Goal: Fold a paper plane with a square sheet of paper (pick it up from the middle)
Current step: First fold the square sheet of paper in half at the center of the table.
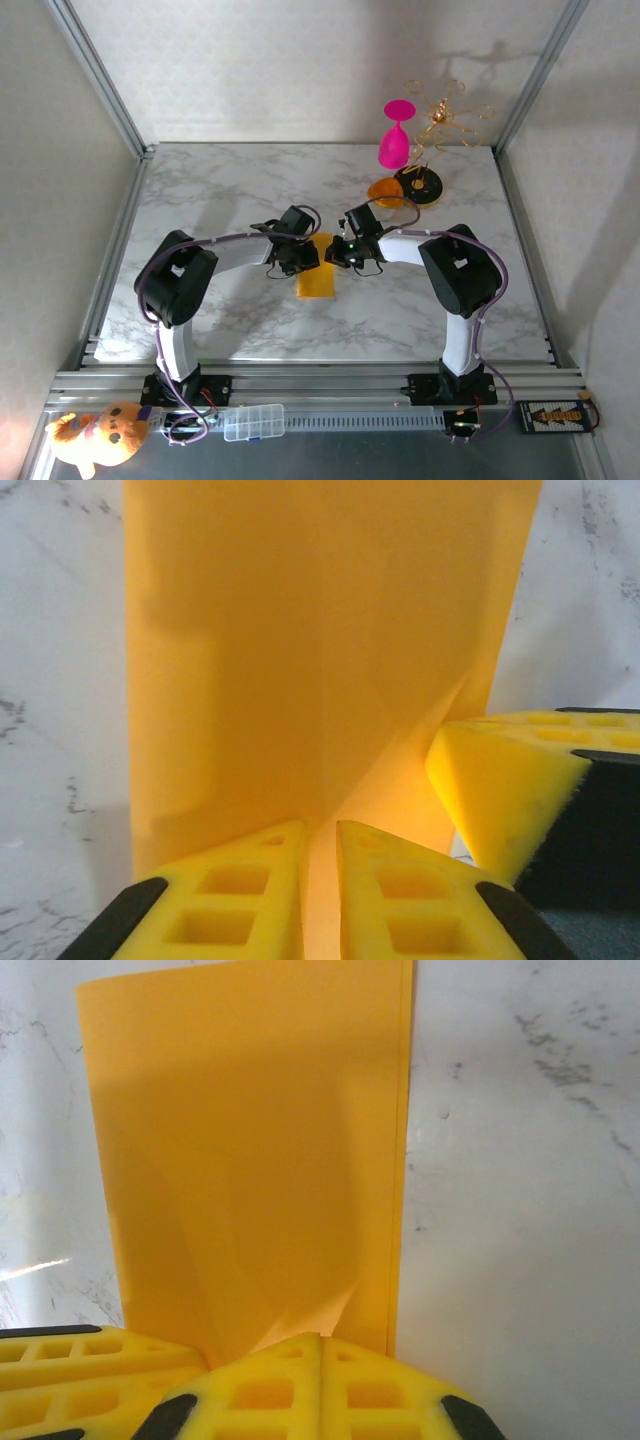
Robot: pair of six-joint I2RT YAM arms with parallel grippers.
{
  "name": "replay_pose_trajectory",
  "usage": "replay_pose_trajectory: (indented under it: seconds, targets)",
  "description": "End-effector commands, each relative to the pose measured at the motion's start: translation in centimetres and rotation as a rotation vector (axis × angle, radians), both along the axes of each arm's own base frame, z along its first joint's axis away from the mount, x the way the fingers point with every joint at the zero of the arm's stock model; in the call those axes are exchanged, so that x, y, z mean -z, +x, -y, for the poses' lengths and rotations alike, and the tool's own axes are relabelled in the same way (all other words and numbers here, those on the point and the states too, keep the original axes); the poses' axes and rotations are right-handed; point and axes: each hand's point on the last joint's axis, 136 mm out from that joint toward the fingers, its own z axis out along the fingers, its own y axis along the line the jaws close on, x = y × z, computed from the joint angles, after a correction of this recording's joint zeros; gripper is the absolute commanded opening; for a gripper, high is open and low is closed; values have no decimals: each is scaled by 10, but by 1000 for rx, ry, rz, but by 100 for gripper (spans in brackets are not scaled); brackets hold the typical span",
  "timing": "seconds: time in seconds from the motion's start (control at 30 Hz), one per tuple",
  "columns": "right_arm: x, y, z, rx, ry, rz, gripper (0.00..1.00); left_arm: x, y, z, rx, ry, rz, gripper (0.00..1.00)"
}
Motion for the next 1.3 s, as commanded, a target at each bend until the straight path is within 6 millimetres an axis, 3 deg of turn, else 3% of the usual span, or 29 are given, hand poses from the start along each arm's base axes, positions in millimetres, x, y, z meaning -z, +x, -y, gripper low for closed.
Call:
replay_pose_trajectory:
  seconds: [0.0,0.33,0.47,0.6,0.7,0.77,0.87,1.07,1.27]
  targets:
    - [73,-35,62,65,-317,-150,4,8,0,-15,-7,68,-5,15]
    - [75,-35,65,48,-340,-151,4,12,-7,-31,52,28,19,17]
    - [75,-35,68,45,-350,-150,4,20,-10,-49,41,34,12,17]
    - [72,-32,71,39,-357,-139,4,3,-5,-73,13,51,42,17]
    - [68,-27,69,28,-360,-125,4,-28,2,-66,22,-27,100,18]
    - [66,-26,68,25,-356,-121,4,-50,6,-50,19,-131,135,18]
    - [66,-26,68,26,-361,-124,4,-63,7,-28,1,-253,149,18]
    - [66,-26,67,45,-343,-127,4,-40,-4,4,28,-262,90,16]
    - [67,-27,67,51,-341,-132,4,-8,-14,-4,26,-196,41,14]
